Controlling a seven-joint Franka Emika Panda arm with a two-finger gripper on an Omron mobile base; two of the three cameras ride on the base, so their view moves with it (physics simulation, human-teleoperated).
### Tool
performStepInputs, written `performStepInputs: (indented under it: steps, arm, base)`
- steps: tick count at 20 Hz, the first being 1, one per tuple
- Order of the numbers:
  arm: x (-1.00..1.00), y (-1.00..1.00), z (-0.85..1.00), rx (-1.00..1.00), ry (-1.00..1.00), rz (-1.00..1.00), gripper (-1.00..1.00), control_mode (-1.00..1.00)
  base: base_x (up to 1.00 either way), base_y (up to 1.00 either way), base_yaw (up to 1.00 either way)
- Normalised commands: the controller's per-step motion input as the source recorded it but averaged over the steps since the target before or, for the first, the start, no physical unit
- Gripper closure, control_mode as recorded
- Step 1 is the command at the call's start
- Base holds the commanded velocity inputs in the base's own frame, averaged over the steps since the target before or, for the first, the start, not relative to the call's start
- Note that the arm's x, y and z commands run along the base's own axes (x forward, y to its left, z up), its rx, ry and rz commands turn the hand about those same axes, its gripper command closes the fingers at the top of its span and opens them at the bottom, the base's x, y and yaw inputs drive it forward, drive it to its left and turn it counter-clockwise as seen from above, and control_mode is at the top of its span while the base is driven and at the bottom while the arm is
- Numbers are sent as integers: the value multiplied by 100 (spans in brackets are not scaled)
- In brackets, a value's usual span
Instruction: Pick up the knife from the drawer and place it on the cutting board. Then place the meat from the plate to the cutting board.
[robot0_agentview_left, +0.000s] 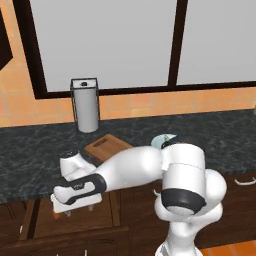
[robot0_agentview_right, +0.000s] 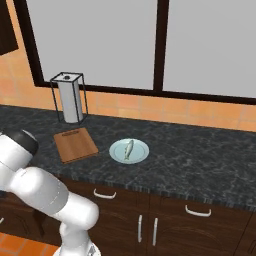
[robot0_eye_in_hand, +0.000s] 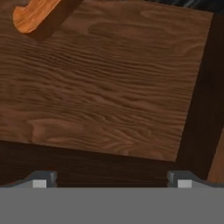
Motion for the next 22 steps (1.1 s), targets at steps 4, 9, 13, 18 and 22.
performStepInputs:
  steps: [4, 9, 13, 18, 22]
  arm:
    - [0, 3, -53, 0, 1, 0, -100, -100]
    - [0, 2, -46, 0, 6, 0, -100, -100]
    - [-1, 15, -34, 0, 10, 0, -100, -100]
    - [-13, 27, -18, 0, 11, 0, -100, -100]
    - [-22, 29, -16, 0, 19, 0, -100, -100]
  base:
    - [0, 0, 0]
    - [0, 0, 0]
    - [0, 0, 0]
    - [0, 0, 0]
    - [0, 0, 0]
